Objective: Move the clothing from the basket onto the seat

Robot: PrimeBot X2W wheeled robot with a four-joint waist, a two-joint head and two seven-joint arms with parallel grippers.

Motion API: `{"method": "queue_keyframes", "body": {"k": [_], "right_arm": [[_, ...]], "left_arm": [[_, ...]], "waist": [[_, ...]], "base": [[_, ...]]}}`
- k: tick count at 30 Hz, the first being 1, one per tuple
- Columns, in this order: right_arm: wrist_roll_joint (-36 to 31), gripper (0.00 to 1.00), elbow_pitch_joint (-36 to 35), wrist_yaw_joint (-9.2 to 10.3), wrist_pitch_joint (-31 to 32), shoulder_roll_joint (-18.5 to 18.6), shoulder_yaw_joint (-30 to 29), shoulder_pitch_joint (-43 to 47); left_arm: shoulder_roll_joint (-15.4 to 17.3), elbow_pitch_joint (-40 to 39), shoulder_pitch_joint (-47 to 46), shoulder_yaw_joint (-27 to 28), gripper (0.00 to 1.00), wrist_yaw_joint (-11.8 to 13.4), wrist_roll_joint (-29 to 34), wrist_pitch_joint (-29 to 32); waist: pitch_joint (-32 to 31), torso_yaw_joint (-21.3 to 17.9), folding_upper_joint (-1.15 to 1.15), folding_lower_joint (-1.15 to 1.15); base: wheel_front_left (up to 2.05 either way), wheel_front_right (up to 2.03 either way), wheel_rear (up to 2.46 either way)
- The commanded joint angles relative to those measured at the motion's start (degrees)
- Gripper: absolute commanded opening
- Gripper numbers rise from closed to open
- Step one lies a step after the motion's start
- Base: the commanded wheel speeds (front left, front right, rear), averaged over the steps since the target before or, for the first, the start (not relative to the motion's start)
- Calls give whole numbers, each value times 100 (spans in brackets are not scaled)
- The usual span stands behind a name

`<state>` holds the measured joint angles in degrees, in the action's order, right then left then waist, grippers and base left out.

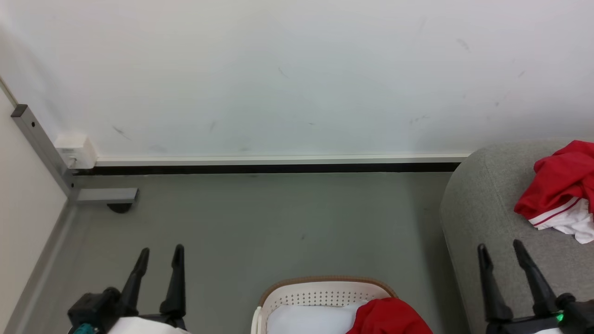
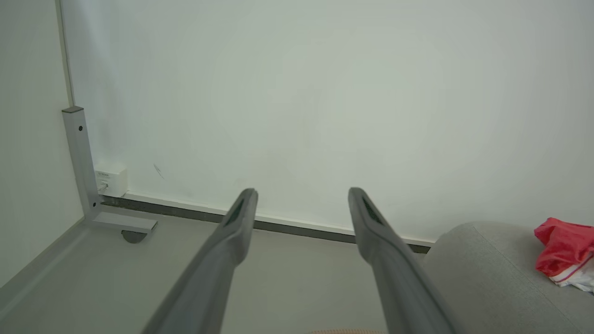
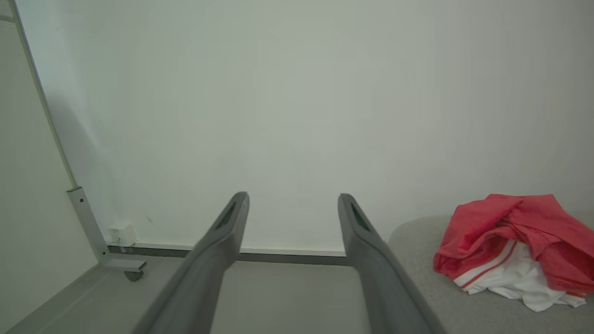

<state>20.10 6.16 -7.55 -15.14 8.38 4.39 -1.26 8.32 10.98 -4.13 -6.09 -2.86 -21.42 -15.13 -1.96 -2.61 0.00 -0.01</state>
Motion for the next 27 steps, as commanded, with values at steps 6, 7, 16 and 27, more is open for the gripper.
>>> {"method": "queue_keyframes", "body": {"k": [6, 7, 16, 27], "right_arm": [[-446, 100, 120, 12, 2, -185, 323, 83], [-464, 100, 123, 12, 1, -211, 327, 56], [-509, 100, 131, 12, 1, -227, 309, -97], [-485, 100, 73, 13, 1, -209, 336, -134]], "left_arm": [[-328, 42, 338, 523, 100, -208, 408, -2], [-364, 35, 346, 557, 100, -234, 453, -2], [-508, 63, 172, 622, 100, -383, 575, -2], [-533, 119, 125, 657, 100, -454, 540, -2]], "waist": [[64, 12, 0, 1], [74, 15, 0, 1], [132, 26, 0, 1], [142, -29, 0, 1]], "base": [[0, 0, 0], [0, 0, 0], [0, 0, 0], [0, 0, 0]]}}
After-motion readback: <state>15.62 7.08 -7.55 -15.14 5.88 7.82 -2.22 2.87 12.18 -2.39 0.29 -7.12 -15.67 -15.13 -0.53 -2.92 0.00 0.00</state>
